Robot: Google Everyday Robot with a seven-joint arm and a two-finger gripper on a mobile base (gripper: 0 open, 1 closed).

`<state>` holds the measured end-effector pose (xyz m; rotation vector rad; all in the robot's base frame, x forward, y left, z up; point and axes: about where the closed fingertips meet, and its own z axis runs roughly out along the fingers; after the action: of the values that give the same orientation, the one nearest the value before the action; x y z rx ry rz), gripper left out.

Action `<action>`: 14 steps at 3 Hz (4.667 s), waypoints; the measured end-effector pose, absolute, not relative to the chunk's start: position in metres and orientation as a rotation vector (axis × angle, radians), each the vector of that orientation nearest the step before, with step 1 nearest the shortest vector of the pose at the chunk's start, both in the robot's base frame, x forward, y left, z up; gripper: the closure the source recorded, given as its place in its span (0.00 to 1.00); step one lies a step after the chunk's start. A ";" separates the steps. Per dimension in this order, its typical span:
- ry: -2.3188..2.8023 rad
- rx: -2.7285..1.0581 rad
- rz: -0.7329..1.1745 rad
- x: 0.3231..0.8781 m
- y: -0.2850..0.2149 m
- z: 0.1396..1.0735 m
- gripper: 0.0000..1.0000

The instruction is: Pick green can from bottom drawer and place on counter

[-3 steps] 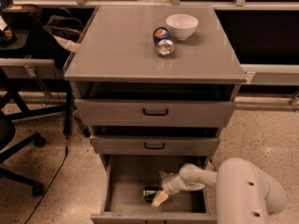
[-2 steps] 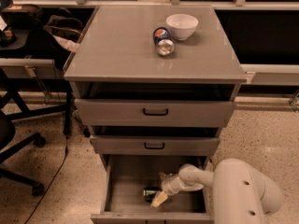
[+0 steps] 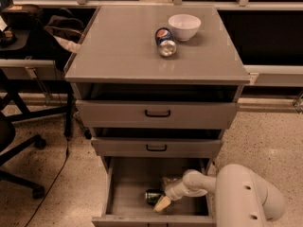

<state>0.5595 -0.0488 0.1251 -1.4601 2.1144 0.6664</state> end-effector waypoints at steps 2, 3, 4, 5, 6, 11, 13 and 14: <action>2.114 -1.460 0.667 0.559 -0.049 0.125 0.58; 2.114 -1.460 0.667 0.559 -0.049 0.125 0.81; 2.114 -1.460 0.667 0.559 -0.049 0.125 1.00; 2.114 -1.460 0.667 0.559 -0.049 0.125 1.00; 2.049 -1.466 0.755 0.556 -0.039 0.146 1.00; 1.837 -1.469 0.818 0.527 -0.075 0.395 1.00; 1.819 -1.489 0.817 0.518 -0.076 0.423 1.00; 1.780 -1.519 0.803 0.501 -0.079 0.474 1.00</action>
Offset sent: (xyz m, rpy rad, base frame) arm 0.0000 0.0000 0.0000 0.0000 0.0000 0.0000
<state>0.5014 -0.0790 0.4742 -1.5185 1.7801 0.8031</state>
